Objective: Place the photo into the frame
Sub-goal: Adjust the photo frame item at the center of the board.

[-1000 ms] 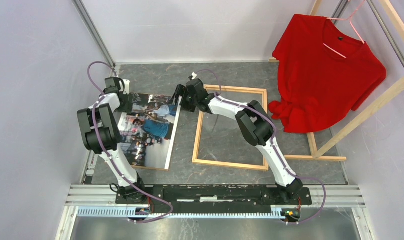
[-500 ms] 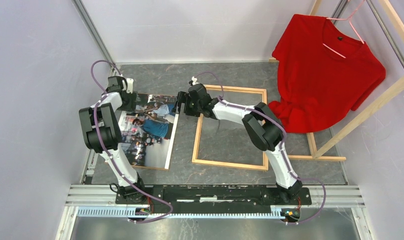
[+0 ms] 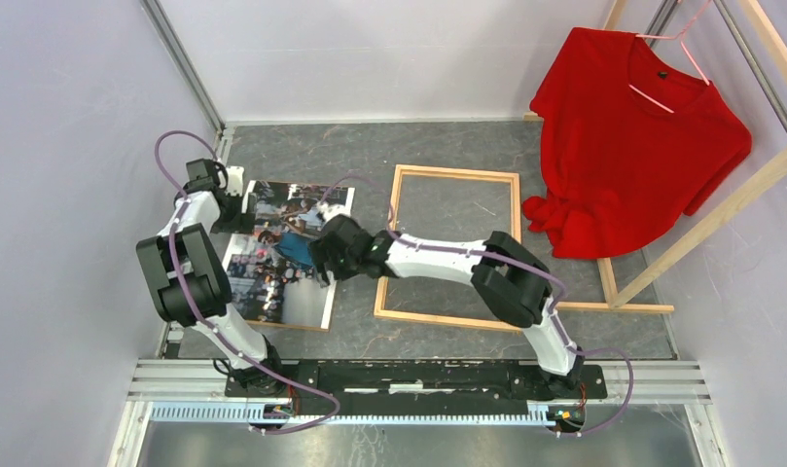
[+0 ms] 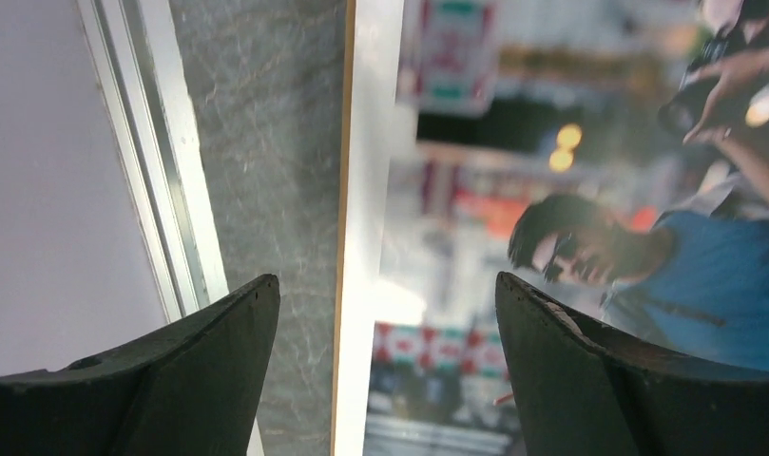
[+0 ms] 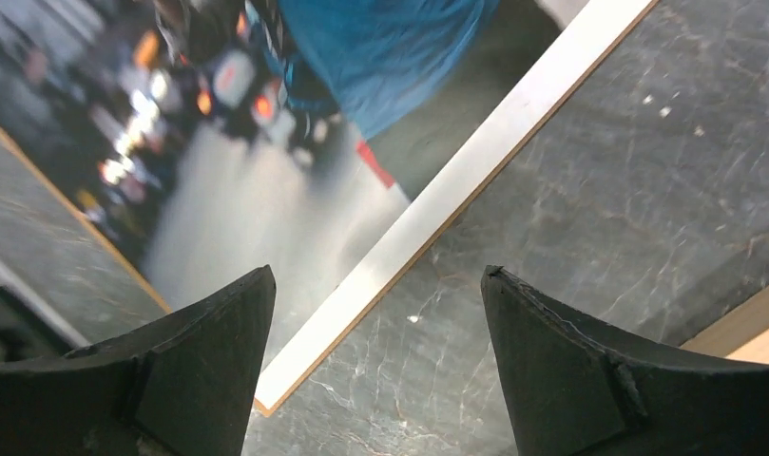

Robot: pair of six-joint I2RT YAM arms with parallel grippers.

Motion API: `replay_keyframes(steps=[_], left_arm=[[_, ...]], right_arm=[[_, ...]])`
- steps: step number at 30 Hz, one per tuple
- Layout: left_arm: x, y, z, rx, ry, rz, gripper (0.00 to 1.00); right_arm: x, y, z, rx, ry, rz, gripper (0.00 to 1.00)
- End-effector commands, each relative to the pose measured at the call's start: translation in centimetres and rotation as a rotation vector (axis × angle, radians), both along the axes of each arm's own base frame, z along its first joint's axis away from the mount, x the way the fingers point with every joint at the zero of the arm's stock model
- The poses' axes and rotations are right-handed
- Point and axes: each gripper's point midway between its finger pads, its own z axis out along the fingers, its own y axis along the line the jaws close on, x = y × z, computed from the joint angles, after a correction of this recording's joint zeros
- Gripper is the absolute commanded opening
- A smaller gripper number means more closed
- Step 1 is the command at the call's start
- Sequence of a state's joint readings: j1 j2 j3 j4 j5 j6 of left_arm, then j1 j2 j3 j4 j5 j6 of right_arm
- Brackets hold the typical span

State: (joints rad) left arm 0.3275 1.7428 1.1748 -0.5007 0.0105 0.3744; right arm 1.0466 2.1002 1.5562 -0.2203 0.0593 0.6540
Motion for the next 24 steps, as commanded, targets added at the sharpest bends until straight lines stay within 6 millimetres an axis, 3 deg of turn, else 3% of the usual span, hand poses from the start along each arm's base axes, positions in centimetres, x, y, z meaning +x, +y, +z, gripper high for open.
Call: replay_keyframes(steps=[1, 8, 15, 24], left_arm=[[-2.6, 0.2, 1.0, -0.007, 0.014, -0.063, 0.91], [-6.1, 1.1, 1.0, 0.002, 0.063, -0.093, 0.98], [-9.9, 3.2, 1.2, 0.02, 0.125, -0.115, 1.0], [-17.6, 5.0, 0.2, 0.026, 0.291, -0.232, 1.0]], right_arm=[[0.5, -1.0, 0.0, -0.266, -0.239, -0.017, 0.88], [0.6, -0.5, -0.6, -0.36, -0.346, -0.049, 0.91], [1.2, -1.3, -2.8, -0.437, -0.378, -0.049, 0.9], [3.8, -4.0, -4.5, -0.426, -0.295, -0.135, 0.86]])
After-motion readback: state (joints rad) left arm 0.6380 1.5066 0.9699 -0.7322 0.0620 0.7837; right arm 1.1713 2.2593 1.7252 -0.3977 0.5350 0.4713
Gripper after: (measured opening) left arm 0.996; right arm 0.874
